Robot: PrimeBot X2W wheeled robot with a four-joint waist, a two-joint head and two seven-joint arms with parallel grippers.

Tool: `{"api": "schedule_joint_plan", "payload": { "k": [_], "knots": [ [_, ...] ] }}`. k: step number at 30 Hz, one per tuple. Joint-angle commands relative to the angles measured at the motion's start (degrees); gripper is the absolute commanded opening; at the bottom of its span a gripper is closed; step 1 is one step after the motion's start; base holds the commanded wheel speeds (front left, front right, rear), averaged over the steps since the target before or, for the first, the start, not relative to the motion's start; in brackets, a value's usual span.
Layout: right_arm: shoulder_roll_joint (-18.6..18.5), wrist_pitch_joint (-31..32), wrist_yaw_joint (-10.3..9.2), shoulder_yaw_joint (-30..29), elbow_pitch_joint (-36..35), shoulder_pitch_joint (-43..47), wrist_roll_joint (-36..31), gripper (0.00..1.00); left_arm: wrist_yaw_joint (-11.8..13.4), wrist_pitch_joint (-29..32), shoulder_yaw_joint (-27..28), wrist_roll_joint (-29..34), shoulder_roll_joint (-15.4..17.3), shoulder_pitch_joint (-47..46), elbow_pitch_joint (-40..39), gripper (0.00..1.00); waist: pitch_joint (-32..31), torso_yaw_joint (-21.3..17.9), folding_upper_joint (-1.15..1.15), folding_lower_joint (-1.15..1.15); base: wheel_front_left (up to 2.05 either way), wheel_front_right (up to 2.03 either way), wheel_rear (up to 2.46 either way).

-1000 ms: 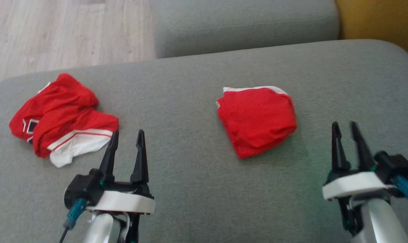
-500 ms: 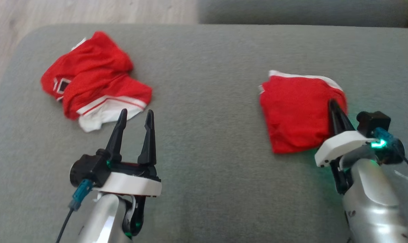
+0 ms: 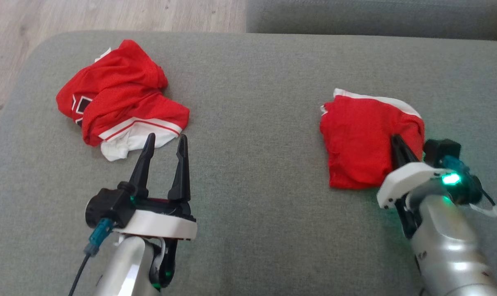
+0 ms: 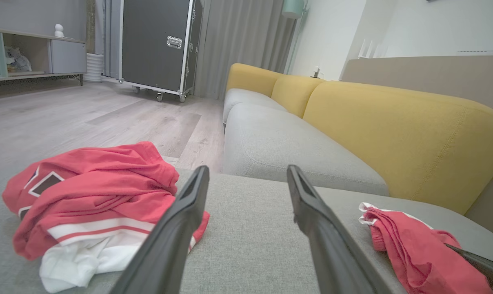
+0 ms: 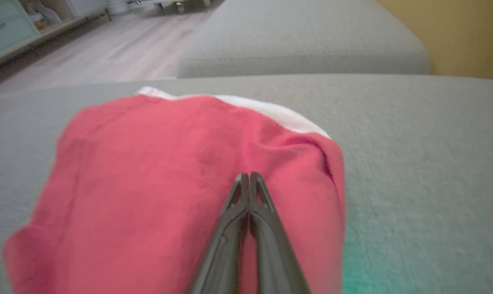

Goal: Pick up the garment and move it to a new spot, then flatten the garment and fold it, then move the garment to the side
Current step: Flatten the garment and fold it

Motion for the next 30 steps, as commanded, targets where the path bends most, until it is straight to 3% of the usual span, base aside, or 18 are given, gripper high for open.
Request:
{"api": "schedule_joint_plan", "payload": {
  "k": [1, 7, 19, 23, 30],
  "knots": [
    [0.30, -0.99, 0.22, 3.47, -1.97, -2.60, 1.78, 0.00, 0.09, -0.37, 1.51, 0.11, 0.27, -1.75, -1.68, 1.00, -0.60, -0.43, 0.00, 0.00, 0.00, 0.00, 0.00],
    [0.31, -1.24, 0.22, 14.29, -8.76, -2.29, 9.57, 0.00, 0.24, -0.37, 0.71, -0.46, 0.27, -1.89, -2.07, 1.00, -0.65, 0.31, 0.00, 0.00, 0.00, 0.00, 0.00],
    [0.32, 0.74, 0.22, 21.24, 3.68, -2.53, 12.15, 0.00, 0.60, -0.37, 0.69, -0.97, 0.27, -2.34, -2.07, 1.00, -0.22, 2.81, 0.00, 0.00, 0.00, 0.00, 0.00],
    [0.26, -0.73, 0.22, 19.26, 3.07, -3.98, 12.56, 0.00, 0.65, -0.37, 1.47, -0.57, 0.27, -1.91, -1.99, 1.00, -1.01, 1.92, 0.00, 0.00, 0.00, 0.00, 0.00],
    [-2.26, -1.23, 0.22, 8.60, -4.77, -2.81, 8.80, 0.00, 0.65, -0.37, 1.96, -0.34, 0.27, -1.62, -2.56, 1.00, -1.34, 1.08, 0.00, 0.00, 0.00, 0.00, 0.00]
  ]
}}
